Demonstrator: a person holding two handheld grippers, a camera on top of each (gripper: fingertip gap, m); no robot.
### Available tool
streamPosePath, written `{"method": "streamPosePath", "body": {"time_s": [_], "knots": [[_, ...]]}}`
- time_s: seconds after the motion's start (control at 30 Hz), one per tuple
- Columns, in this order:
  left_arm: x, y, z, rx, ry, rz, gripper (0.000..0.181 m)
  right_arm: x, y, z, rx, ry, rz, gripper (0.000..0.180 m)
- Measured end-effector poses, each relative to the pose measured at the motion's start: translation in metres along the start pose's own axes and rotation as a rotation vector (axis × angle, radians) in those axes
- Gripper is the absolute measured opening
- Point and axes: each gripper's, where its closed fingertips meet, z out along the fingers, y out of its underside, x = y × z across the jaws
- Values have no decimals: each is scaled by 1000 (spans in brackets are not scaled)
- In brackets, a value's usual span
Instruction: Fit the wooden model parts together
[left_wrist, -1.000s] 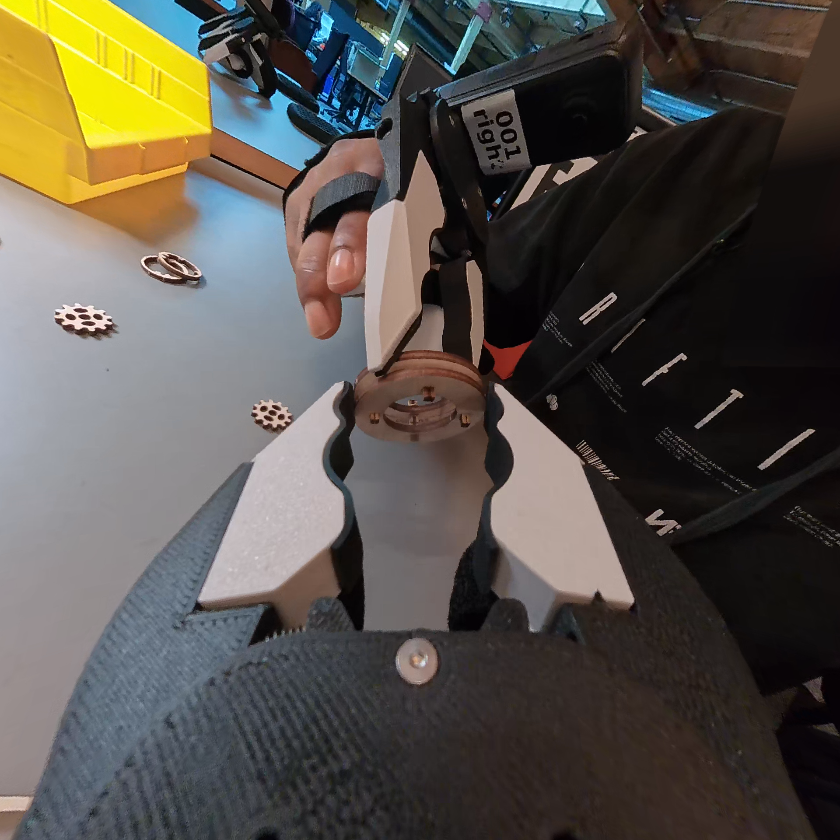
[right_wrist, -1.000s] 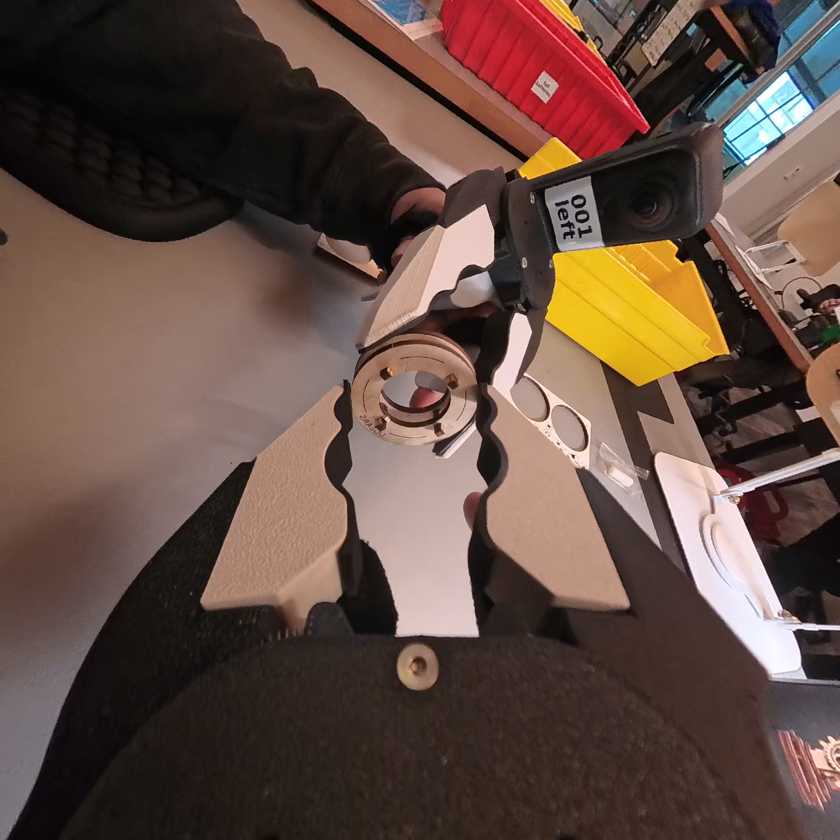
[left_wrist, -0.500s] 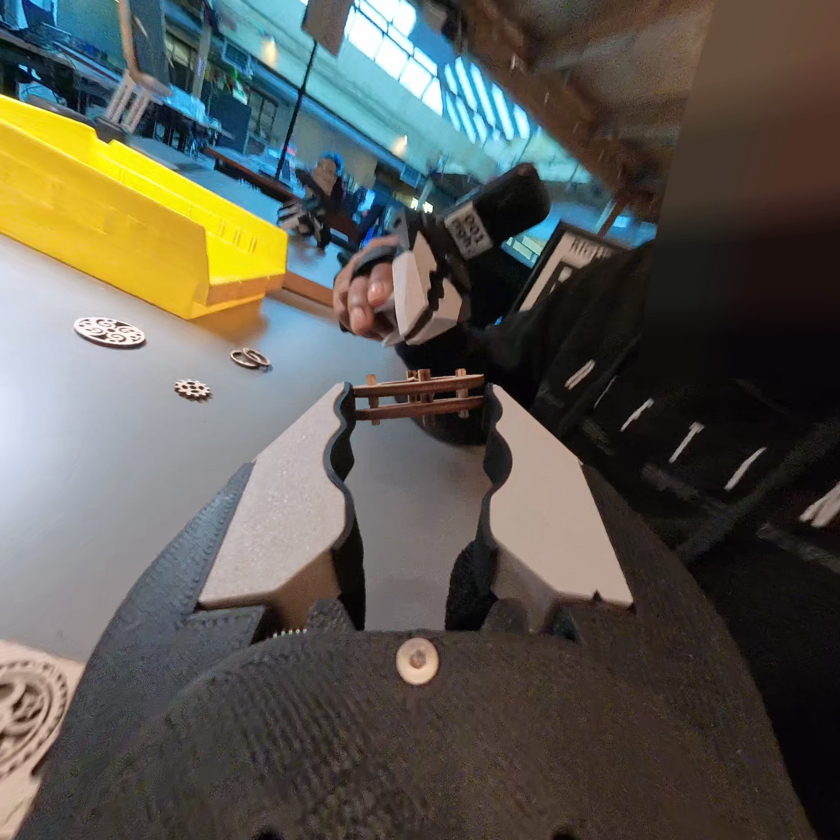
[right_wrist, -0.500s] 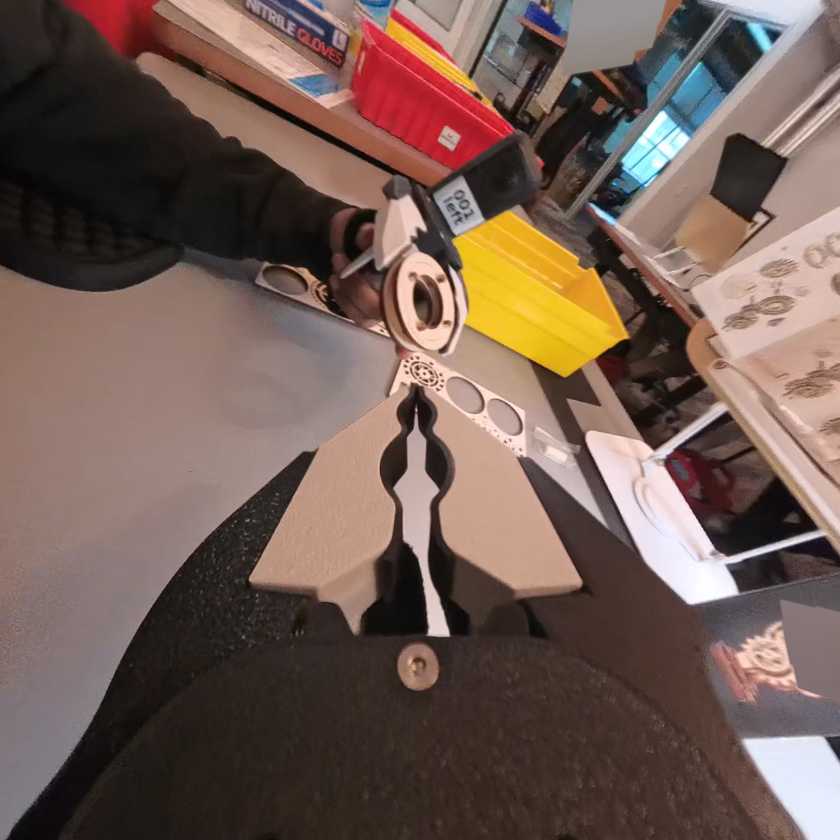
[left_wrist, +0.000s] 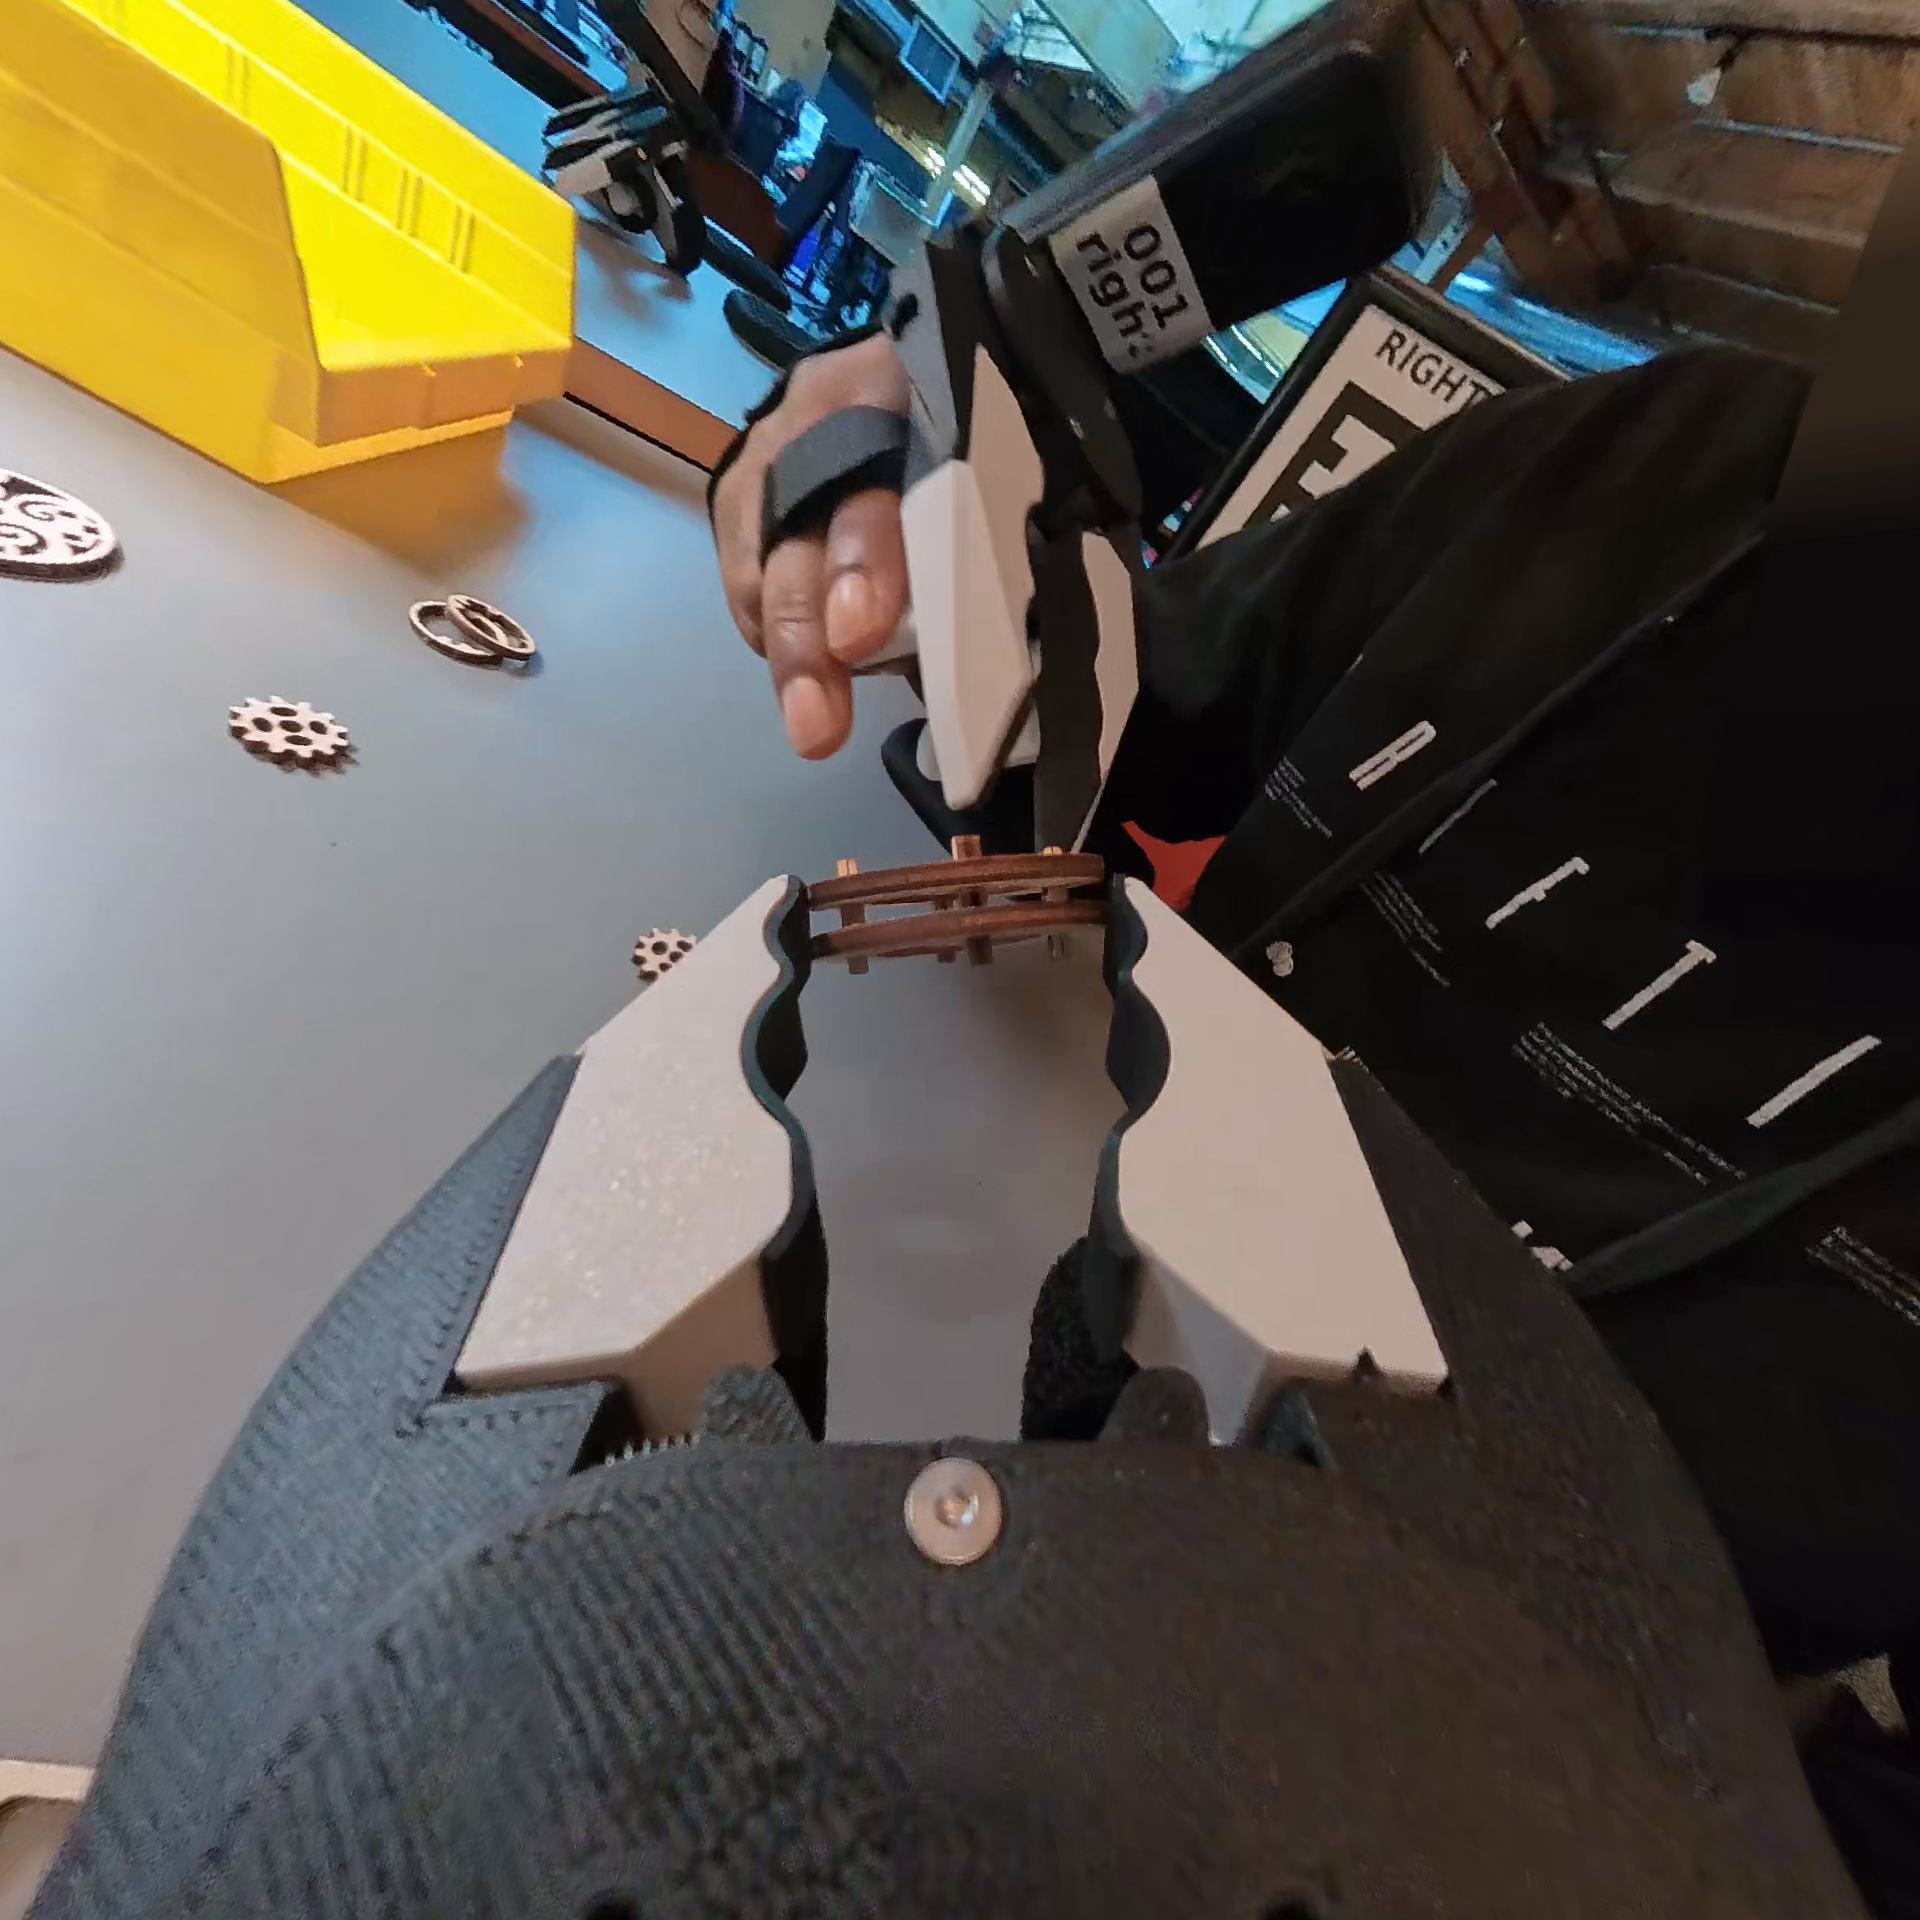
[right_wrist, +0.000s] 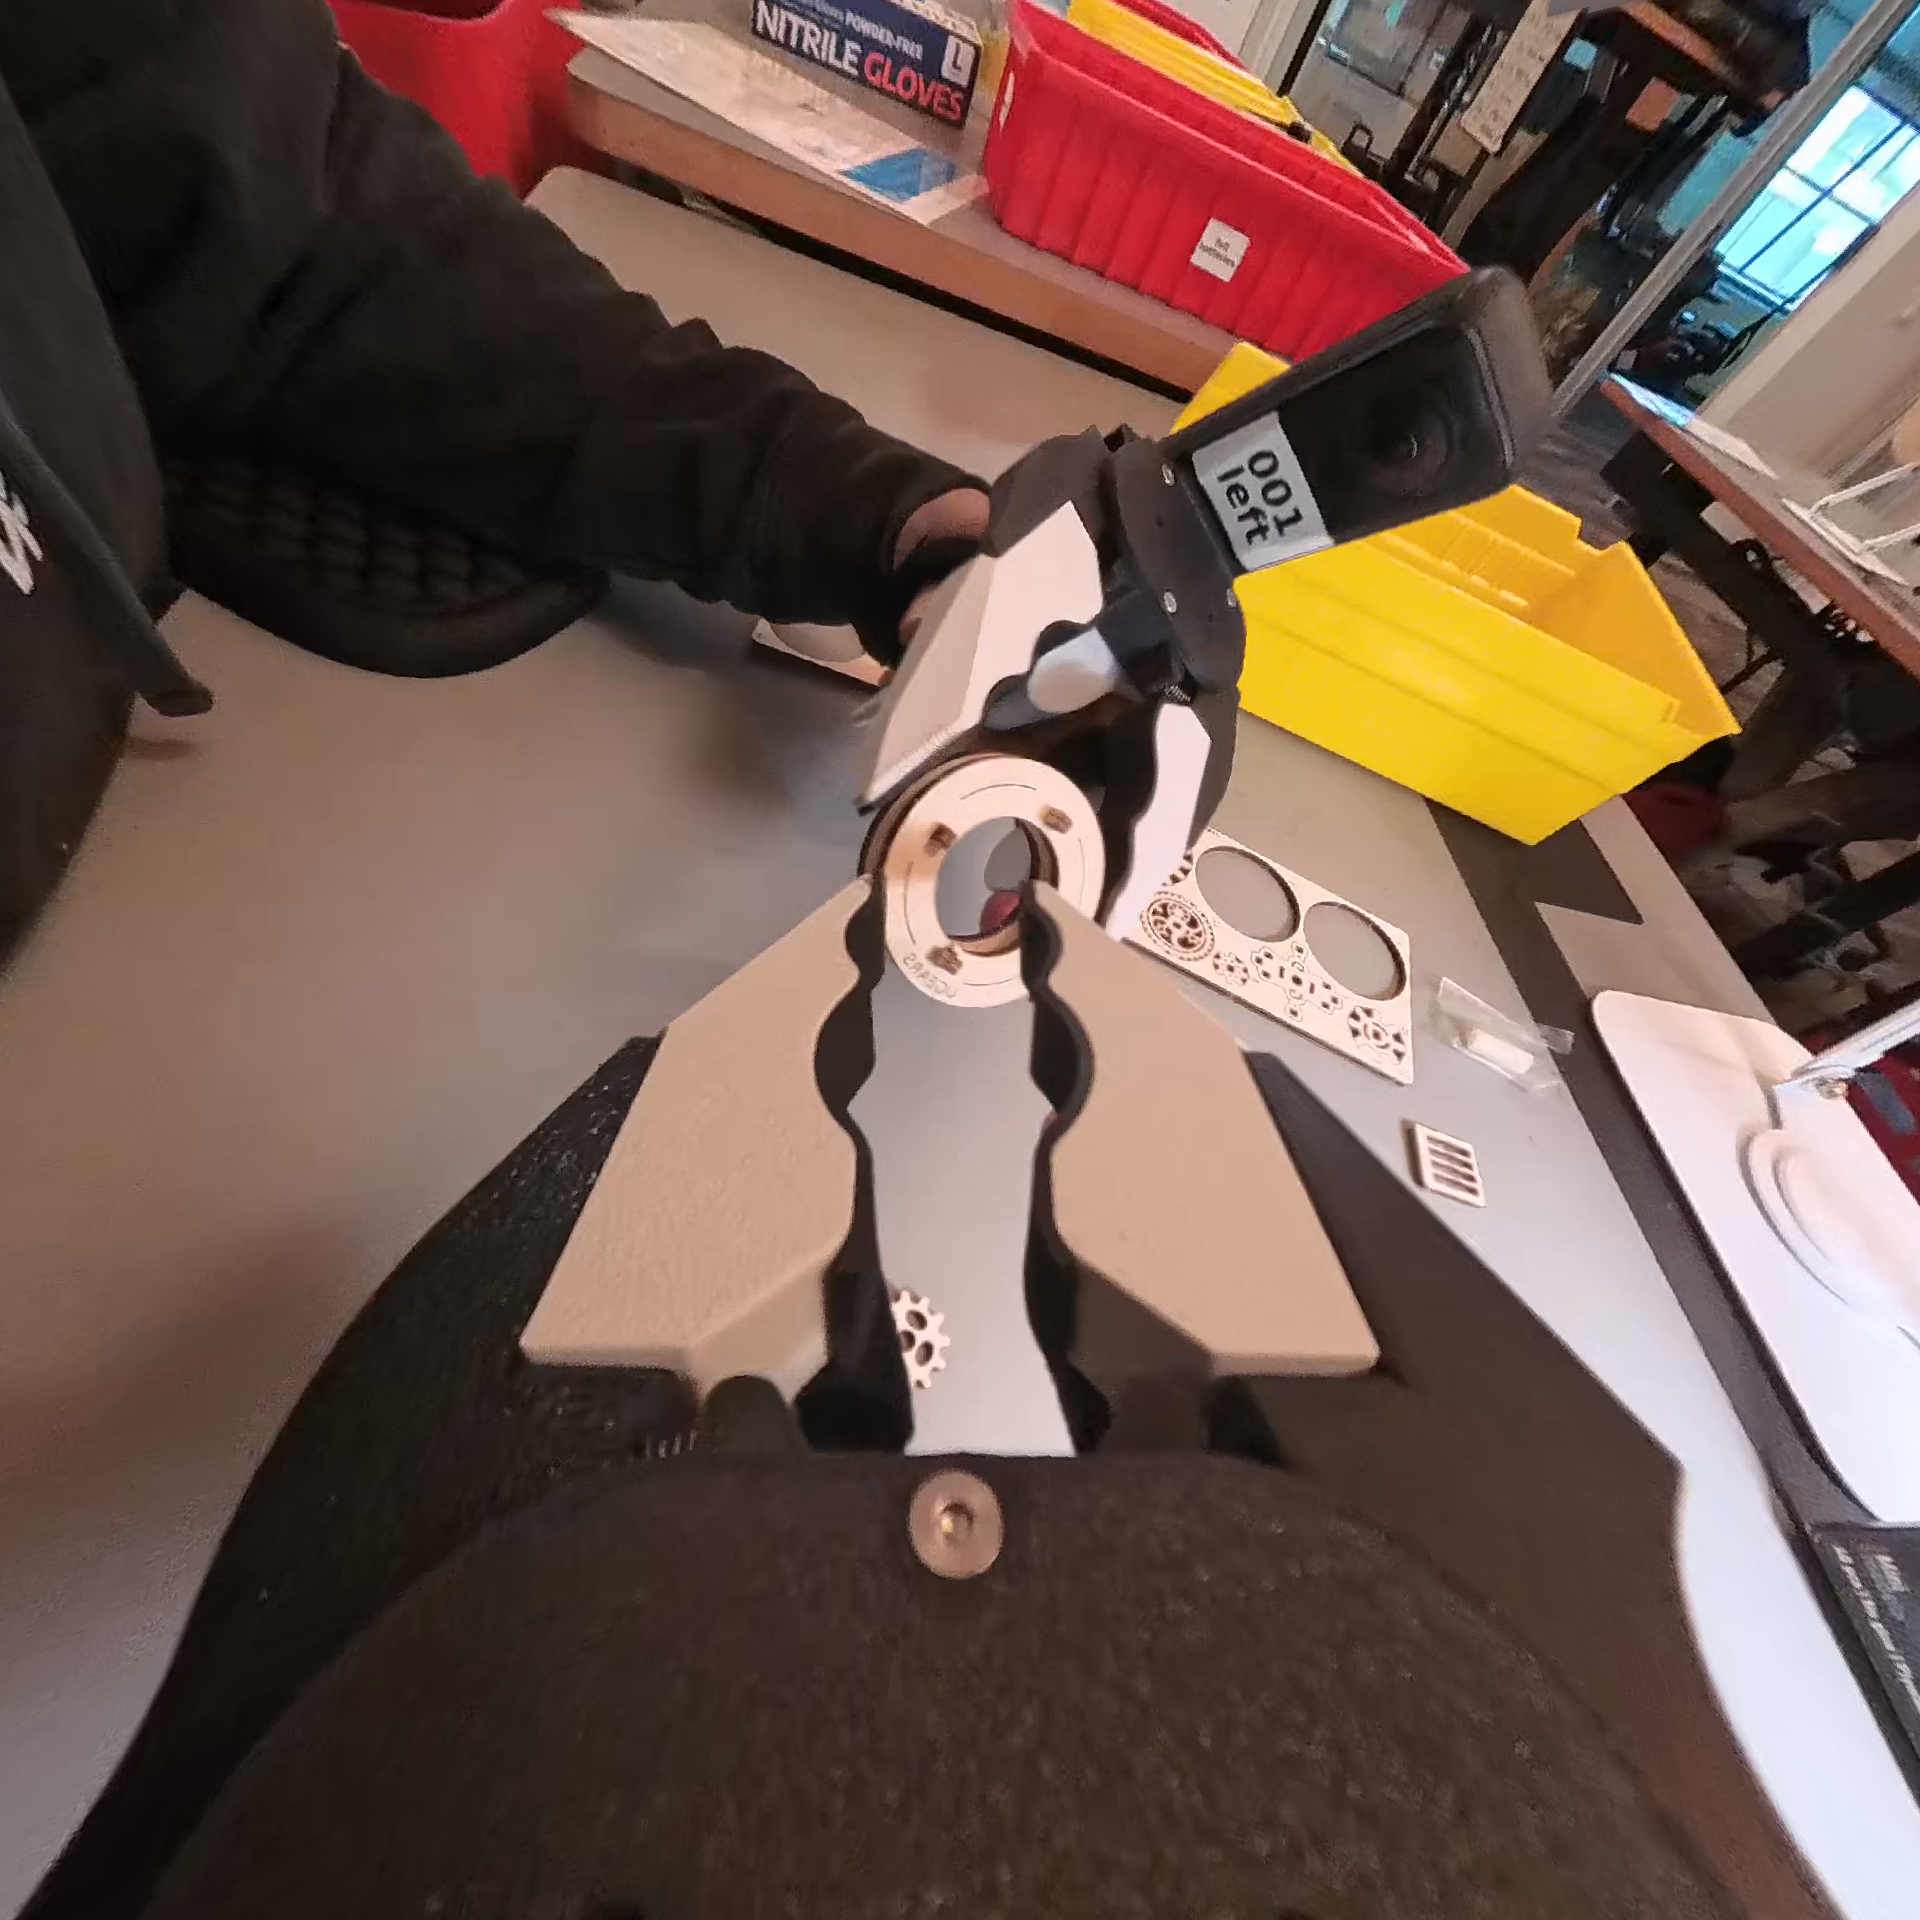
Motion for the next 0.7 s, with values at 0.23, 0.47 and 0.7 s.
{"method": "streamPosePath", "body": {"time_s": [0.23,0.47,0.7], "knots": [[-7,-14,-6,97,-33,-32,56,7,-1,1,-14,58,14,11],[-15,-26,-10,162,-102,-42,56,12,-2,0,-16,86,55,16],[-18,-28,-10,171,-127,-61,56,23,6,3,-44,153,57,11]]}}
